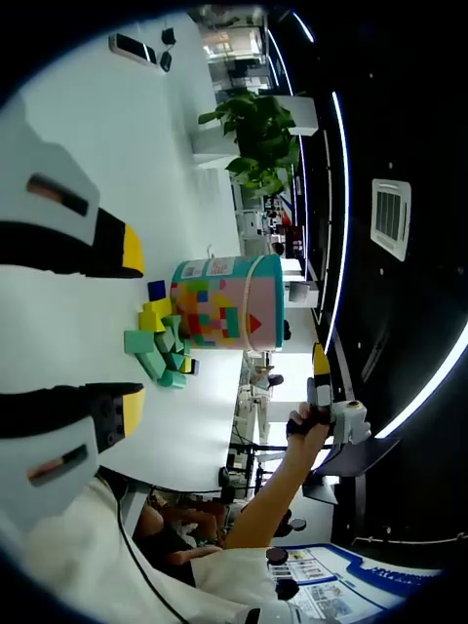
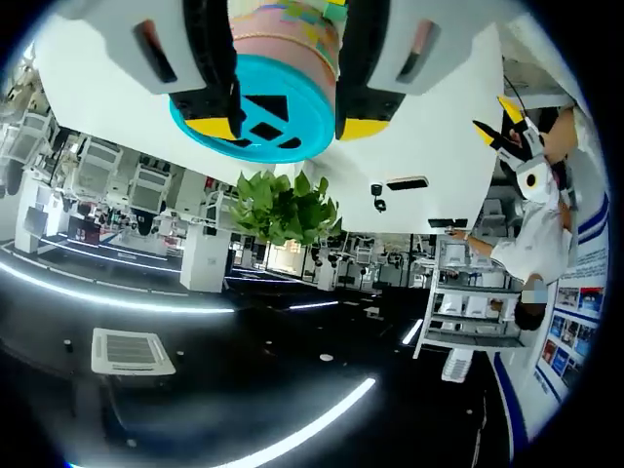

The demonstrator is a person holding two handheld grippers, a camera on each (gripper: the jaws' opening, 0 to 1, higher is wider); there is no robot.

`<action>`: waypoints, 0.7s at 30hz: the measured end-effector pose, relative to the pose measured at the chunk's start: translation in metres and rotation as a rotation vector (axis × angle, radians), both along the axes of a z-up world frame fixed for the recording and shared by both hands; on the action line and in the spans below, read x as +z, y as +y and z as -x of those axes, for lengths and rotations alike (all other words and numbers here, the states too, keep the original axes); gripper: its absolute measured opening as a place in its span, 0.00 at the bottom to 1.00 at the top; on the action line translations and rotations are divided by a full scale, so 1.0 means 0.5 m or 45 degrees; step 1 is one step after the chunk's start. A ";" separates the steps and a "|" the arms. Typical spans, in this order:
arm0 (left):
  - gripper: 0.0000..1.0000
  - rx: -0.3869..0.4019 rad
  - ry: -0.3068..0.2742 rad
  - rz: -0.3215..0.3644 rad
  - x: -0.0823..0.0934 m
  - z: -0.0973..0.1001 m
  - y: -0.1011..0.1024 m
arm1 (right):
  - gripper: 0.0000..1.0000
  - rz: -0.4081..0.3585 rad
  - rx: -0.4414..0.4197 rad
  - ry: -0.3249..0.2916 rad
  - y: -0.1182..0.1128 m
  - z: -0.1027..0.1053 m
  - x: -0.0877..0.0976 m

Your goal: Arrange the toys in the designated storage area by placing each visible toy with the group until no toy remains scattered across the table.

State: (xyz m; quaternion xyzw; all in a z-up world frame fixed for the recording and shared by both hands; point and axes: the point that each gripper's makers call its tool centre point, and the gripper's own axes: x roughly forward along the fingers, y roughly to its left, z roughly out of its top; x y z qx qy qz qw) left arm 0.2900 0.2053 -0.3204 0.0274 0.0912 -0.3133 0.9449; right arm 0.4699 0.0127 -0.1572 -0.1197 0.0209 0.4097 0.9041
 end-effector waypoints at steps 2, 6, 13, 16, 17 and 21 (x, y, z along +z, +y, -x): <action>0.44 -0.003 -0.002 -0.001 0.000 0.001 0.000 | 0.38 -0.052 0.007 0.003 -0.014 0.018 0.002; 0.44 -0.001 0.002 -0.002 -0.002 0.001 0.000 | 0.38 -0.089 -0.010 0.016 -0.039 0.032 -0.006; 0.44 -0.008 0.002 -0.008 -0.002 0.003 -0.006 | 0.46 -0.162 0.011 0.036 -0.066 0.065 -0.026; 0.44 -0.010 0.005 -0.011 -0.003 0.002 -0.008 | 0.47 -0.153 0.015 0.036 -0.076 0.078 -0.045; 0.44 -0.011 0.006 -0.011 -0.004 0.002 -0.008 | 0.47 -0.152 0.020 0.038 -0.077 0.084 -0.052; 0.44 -0.011 0.008 -0.011 -0.005 0.002 -0.009 | 0.46 -0.131 0.026 0.061 -0.086 0.106 -0.087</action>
